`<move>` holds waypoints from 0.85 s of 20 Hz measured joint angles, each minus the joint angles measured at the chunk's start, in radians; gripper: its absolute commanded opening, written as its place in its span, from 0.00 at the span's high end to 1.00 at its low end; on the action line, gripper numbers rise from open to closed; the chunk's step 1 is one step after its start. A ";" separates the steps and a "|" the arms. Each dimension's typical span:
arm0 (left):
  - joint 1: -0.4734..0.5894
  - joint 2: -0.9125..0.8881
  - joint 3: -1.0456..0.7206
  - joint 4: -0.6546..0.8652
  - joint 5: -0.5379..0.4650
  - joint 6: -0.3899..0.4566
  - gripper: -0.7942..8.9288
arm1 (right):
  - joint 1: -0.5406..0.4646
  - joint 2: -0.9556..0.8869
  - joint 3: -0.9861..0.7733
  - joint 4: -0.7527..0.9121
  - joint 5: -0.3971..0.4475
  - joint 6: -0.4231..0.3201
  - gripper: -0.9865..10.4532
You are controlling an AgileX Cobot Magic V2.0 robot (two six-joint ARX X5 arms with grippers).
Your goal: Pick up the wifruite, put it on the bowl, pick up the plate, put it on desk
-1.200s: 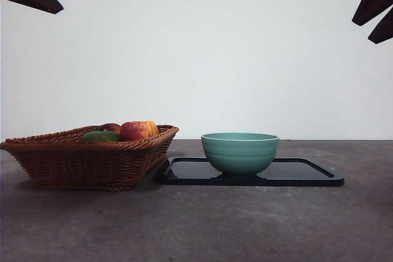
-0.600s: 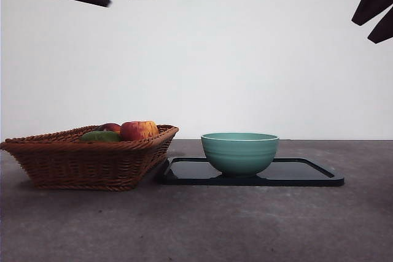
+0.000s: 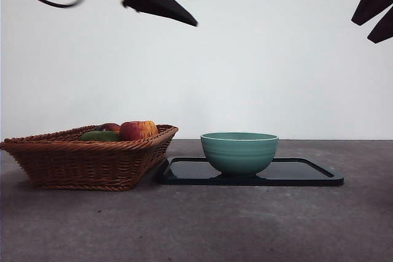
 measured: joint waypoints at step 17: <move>-0.066 0.477 0.230 0.000 -0.212 0.074 0.50 | 0.000 0.000 0.000 0.000 0.001 0.000 0.77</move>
